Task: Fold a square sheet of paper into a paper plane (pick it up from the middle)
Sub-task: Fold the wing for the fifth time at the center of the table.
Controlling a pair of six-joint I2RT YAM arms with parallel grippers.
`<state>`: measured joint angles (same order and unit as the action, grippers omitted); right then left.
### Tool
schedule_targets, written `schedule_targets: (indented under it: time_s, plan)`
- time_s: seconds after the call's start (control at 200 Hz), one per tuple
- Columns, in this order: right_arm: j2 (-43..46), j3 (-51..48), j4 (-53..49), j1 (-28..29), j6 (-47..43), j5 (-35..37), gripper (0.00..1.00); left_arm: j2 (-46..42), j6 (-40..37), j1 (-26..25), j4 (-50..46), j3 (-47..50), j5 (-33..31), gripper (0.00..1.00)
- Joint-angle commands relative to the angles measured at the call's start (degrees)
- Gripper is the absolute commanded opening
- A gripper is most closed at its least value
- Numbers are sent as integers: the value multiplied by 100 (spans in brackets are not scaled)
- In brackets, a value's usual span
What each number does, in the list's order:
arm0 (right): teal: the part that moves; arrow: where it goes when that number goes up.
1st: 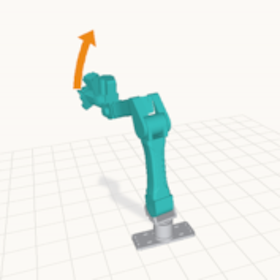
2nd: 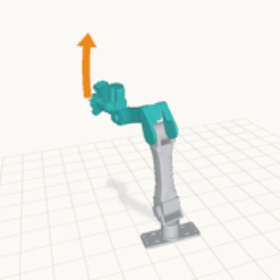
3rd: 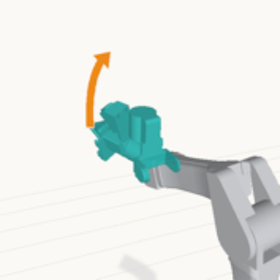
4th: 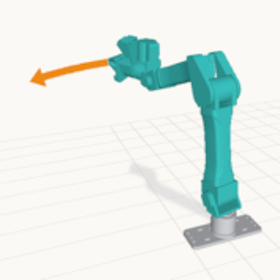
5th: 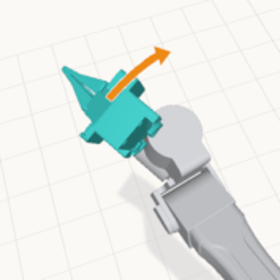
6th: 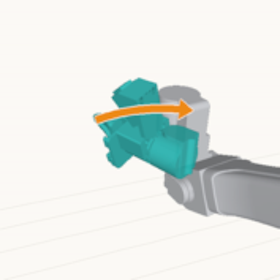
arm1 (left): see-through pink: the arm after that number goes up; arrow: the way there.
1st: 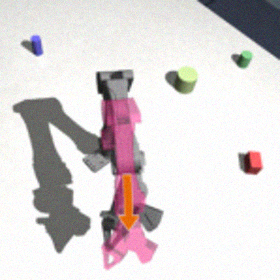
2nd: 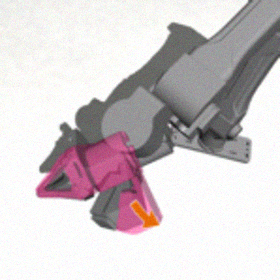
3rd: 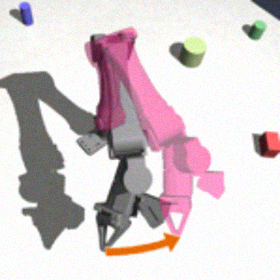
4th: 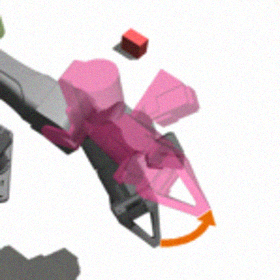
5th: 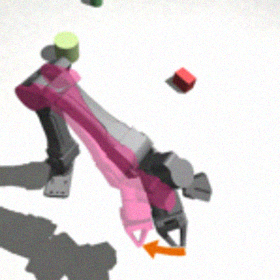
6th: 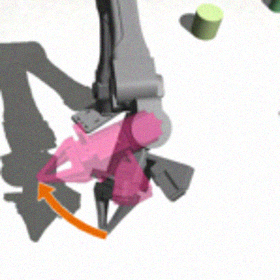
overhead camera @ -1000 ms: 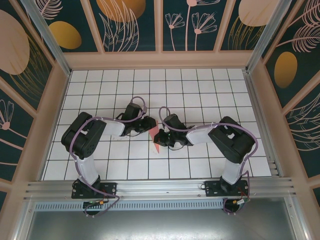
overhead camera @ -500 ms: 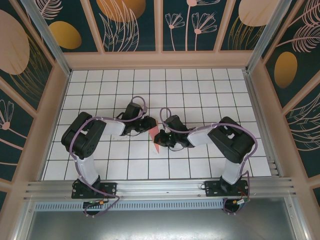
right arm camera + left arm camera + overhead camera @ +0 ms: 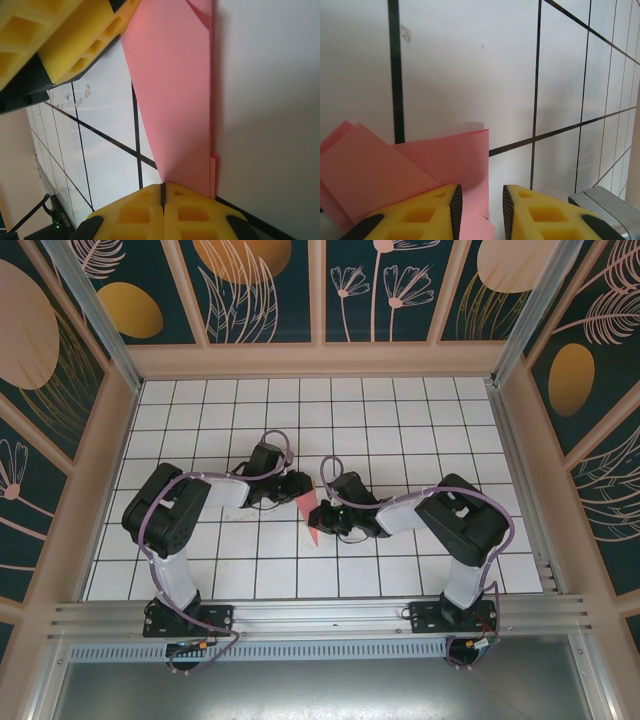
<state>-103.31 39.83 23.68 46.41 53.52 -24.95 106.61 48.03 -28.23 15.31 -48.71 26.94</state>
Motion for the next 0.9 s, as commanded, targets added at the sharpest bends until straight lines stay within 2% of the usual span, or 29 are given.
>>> schedule_targets:
  time_s: [0.0, 0.52, 0.896]
  plan:
    - [-347, -301, -900, 16, 28, 166, 0, 135, -349, 353, -398, -22, -606, 33]
    - [-373, -334, -817, 26, 84, 140, 0, 112, -809, 748, -223, -168, -484, 40]
    - [-414, -294, -818, 39, 72, 130, 0, -190, -1077, 819, -643, -469, -510, 43]
